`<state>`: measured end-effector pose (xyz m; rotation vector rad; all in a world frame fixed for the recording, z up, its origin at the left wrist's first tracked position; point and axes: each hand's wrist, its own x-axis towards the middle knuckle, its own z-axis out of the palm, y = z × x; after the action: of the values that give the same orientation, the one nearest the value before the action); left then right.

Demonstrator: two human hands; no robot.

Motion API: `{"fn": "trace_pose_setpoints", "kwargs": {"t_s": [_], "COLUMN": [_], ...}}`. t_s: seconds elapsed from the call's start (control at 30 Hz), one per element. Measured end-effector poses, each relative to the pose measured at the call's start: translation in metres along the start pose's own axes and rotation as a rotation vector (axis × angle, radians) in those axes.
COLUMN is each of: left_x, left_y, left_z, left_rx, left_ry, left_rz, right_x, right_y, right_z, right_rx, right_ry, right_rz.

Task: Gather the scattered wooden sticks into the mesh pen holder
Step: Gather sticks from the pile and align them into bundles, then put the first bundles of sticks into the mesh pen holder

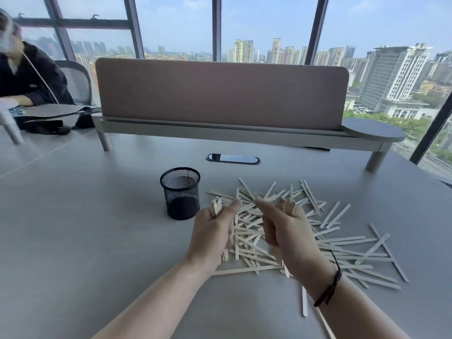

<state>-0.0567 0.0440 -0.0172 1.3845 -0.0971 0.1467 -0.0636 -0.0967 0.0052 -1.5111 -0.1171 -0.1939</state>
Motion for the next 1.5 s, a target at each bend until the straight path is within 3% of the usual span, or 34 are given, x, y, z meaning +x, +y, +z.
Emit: {"fn": "trace_pose_setpoints", "kwargs": {"t_s": [0.23,0.5,0.77,0.93,1.0,1.07,1.17,1.23,1.3,1.4,1.5], "left_x": [0.055,0.120,0.135,0.128,0.116,0.095,0.058,0.038,0.020,0.006,0.008], "left_y": [0.077,0.103,0.064,0.061,0.061,0.059,0.045,0.024,0.006,-0.017,-0.027], "left_z": [-0.023,-0.068,-0.099,-0.101,-0.097,-0.088,-0.066,-0.052,-0.038,-0.027,-0.023], "left_rx": [-0.128,0.094,0.501,0.495,0.565,0.709,0.912,1.019,1.161,1.420,1.489], "left_ry": [0.122,0.418,0.396,0.398,0.417,0.445,0.219,-0.054,-0.326,-0.647,-0.722], "left_rz": [0.031,0.108,0.079,0.041,0.132,0.446,0.868,0.915,0.753,0.282,0.144], "right_x": [0.058,0.119,0.134,0.128,0.120,0.113,0.095,0.081,0.065,0.042,0.015], "right_y": [-0.055,-0.057,-0.013,-0.021,-0.022,-0.014,-0.001,0.008,0.019,0.033,0.030], "right_z": [0.075,0.155,0.165,0.148,0.131,0.109,0.066,0.031,-0.008,-0.069,-0.116], "right_rx": [0.229,0.235,0.059,0.040,0.043,0.028,-0.009,-0.124,-0.316,-0.611,-0.936], "right_ry": [-0.117,-0.052,-0.119,-0.138,-0.161,-0.163,-0.153,-0.152,-0.157,-0.172,-0.223], "right_rz": [0.028,0.094,0.100,0.072,0.053,0.052,0.072,0.074,0.052,0.017,0.007]}}
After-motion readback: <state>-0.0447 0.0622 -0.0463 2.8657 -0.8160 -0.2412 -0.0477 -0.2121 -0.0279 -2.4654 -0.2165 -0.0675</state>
